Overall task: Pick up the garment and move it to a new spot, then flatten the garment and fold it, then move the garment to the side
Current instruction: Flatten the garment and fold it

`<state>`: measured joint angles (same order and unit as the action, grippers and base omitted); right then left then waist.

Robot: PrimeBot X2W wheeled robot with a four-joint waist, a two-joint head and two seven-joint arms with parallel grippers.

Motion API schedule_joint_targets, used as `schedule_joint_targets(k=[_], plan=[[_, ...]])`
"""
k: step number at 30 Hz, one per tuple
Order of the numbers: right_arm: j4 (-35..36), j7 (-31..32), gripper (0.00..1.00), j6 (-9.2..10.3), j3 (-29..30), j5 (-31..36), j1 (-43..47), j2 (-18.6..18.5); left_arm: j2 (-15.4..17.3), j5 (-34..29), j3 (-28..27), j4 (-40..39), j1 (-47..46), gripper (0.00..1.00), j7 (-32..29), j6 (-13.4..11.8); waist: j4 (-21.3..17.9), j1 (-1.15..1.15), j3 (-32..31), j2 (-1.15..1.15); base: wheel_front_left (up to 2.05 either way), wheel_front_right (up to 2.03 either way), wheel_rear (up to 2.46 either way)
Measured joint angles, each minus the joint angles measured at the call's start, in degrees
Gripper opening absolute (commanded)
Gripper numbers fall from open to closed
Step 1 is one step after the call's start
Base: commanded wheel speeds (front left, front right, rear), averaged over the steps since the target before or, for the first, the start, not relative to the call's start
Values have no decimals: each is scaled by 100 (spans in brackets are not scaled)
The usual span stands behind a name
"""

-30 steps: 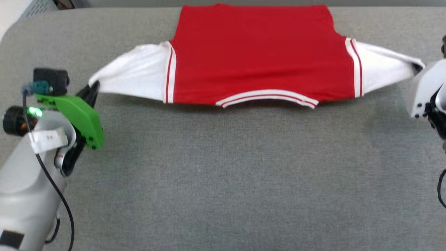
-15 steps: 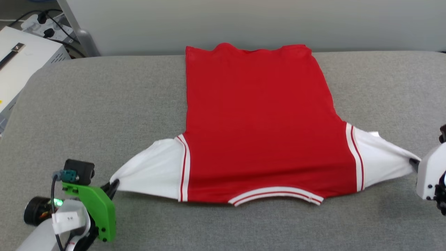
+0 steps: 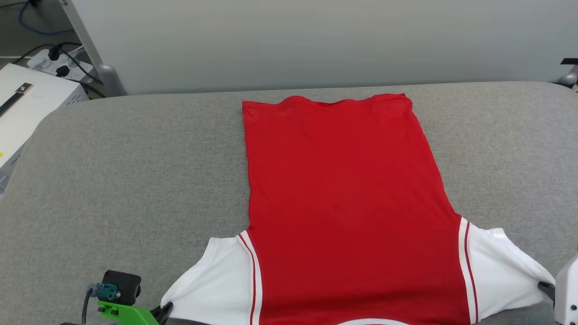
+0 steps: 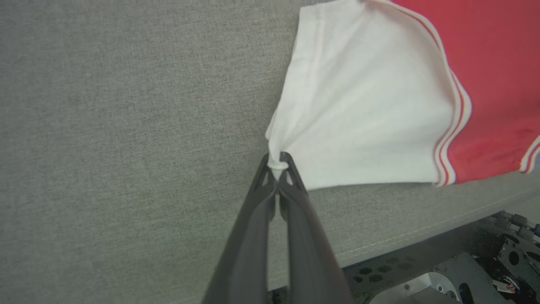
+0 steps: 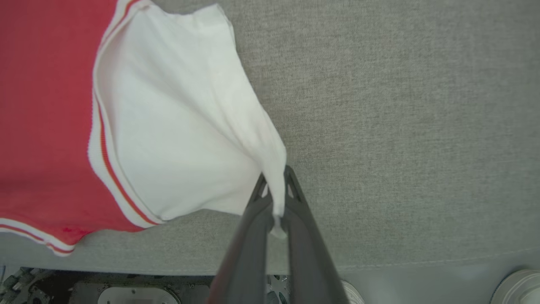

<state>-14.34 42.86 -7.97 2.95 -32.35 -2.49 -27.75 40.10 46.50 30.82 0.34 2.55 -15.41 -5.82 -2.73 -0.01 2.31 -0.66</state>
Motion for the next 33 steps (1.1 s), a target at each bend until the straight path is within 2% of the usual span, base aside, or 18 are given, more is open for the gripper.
schedule_joint_targets(k=[3, 4, 5, 13, 21, 26, 33], plan=[[246, 220, 0, 0, 177, 77, 93, 107, 2, -3, -1, -159, -3, 0, 8, -24, 29, 0, 37, 0, 0, 0, 0], [333, 266, 44, 1, 248, 123, 99, 143, 2, -3, 2, -222, -4, 0, 7, -24, 42, 0, 52, 0, 0, 0, 0], [404, 291, 100, 1, 299, 163, 99, 170, 3, -4, 9, -275, -8, 0, 4, -26, 53, 0, 67, 0, 0, 0, 0], [1194, 850, 100, 3, 560, 231, -60, 408, -13, 224, 27, -994, -18, 0, -182, -43, 214, 0, 323, 0, 0, 0, 0], [1989, 1401, 100, 3, 671, 381, -1282, 307, 223, 68, 96, -2104, -216, 0, -531, -47, 511, 0, 890, 0, 0, 0, 0], [1941, 1805, 100, 3, 632, 586, -2378, 221, 392, -169, 80, -2649, -393, 0, -683, -56, 732, 1, 1387, 0, 0, 0, 0], [1073, 2361, 100, 3, 689, 1103, -3985, 58, 450, -468, 123, -3010, -743, 0, -716, -48, 1101, 1, 2155, 0, 0, 0, 0]])
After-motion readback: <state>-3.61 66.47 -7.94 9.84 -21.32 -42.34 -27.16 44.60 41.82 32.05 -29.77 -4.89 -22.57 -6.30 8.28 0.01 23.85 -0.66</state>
